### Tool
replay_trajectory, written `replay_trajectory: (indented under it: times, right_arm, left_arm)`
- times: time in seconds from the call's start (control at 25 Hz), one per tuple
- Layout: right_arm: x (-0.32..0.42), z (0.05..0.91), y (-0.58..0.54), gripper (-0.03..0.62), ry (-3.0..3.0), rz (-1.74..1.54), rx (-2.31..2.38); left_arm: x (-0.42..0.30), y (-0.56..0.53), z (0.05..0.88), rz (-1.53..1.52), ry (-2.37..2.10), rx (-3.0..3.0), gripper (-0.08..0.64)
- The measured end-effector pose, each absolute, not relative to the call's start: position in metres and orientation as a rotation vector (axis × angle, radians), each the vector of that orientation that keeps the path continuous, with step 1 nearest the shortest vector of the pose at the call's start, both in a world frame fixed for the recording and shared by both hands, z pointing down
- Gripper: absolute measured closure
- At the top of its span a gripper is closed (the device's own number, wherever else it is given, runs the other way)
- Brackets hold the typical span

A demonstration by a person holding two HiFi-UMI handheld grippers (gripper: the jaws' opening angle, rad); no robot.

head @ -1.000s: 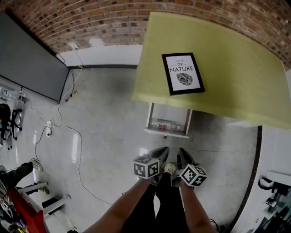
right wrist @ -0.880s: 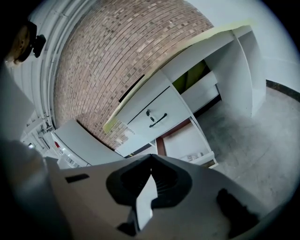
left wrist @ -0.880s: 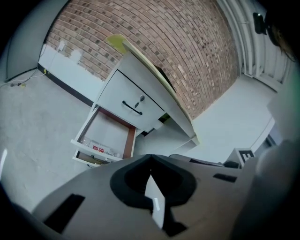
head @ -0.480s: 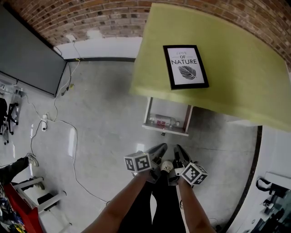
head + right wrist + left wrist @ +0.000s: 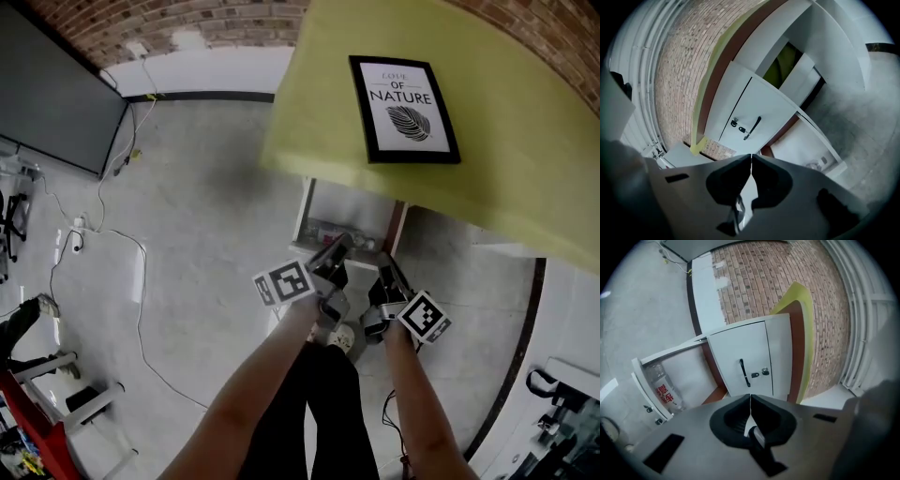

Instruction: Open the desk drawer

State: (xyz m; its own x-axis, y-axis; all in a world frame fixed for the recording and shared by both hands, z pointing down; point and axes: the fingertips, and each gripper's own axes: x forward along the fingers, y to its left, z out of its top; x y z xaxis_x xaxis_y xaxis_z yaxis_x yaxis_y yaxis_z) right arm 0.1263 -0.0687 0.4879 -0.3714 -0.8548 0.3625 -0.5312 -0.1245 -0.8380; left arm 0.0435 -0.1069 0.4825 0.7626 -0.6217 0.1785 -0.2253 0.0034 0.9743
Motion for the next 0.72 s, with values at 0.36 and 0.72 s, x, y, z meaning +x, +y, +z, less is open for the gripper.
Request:
replay_trajectory:
  times: [0.36, 0.72]
  right_arm:
    - [0.133, 0.523, -0.104, 0.578, 1.765, -1.456, -1.512]
    - [0.147, 0.521, -0.156, 0.537, 1.755, -1.376, -1.427]
  left_arm:
    - [0.05, -0.147, 0.519, -0.359, -0.7, 1.601, 0.549]
    - [0.062, -0.187, 0.525, -0.34, -0.686, 1.658, 0.505]
